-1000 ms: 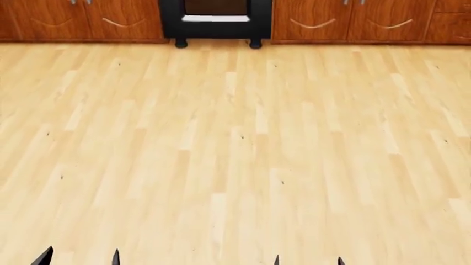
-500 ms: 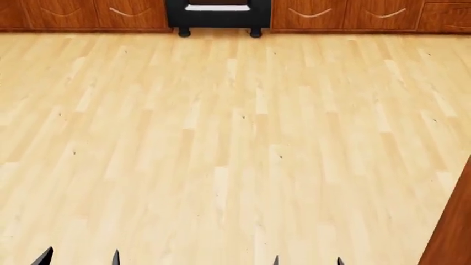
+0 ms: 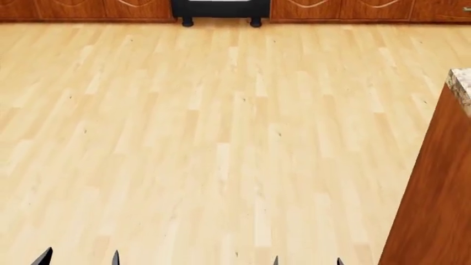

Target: Place the cup inside the bowl on the dining table and move the bowl to any counter.

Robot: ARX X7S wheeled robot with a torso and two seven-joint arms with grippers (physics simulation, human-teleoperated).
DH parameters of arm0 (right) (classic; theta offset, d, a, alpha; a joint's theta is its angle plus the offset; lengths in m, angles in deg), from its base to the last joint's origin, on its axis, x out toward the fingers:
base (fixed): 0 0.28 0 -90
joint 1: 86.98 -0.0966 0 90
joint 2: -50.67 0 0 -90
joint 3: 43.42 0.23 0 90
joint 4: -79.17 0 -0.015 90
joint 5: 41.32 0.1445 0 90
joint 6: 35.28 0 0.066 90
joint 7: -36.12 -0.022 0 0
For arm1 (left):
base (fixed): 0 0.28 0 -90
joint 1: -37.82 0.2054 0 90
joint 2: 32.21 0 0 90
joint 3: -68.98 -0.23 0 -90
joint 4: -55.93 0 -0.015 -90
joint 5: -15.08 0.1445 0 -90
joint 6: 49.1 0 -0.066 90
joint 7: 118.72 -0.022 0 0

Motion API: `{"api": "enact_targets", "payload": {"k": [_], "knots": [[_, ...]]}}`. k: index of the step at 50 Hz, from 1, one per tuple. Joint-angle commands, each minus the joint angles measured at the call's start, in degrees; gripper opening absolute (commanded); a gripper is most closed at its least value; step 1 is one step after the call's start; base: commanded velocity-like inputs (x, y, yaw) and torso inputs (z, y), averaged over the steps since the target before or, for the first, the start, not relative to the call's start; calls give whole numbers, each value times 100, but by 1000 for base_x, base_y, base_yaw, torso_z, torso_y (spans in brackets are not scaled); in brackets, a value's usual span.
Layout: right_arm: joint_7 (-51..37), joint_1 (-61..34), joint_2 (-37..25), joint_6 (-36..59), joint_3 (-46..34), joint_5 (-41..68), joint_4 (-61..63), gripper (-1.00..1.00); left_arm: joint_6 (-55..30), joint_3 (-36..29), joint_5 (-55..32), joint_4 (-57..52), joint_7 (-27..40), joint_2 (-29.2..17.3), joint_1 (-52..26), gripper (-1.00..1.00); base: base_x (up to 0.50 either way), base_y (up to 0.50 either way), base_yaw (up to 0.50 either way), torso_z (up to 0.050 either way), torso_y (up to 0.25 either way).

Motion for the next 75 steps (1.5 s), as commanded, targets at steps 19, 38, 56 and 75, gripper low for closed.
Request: {"api": "enact_targets", "payload": {"k": [19, 38, 56, 75], "knots": [[-89, -19, -80, -15, -115, 65, -12, 100, 30, -76, -97, -12, 86, -91, 16, 100, -500, 0, 0, 0, 0], [-123, -40, -124, -22, -194, 106, -37, 100, 17, -157, -104, 20, 165, -110, -42, 100, -500, 0, 0, 0, 0], [-165, -47, -164, -29, -234, 160, -37, 100, -15, -189, -170, 13, 229, -147, -48, 100, -500, 0, 0, 0, 0], [-220, -58, -204, -24, -289, 196, -36, 100, 8, -226, -224, -8, 277, -198, -29, 100, -500, 0, 0, 0, 0]]}}
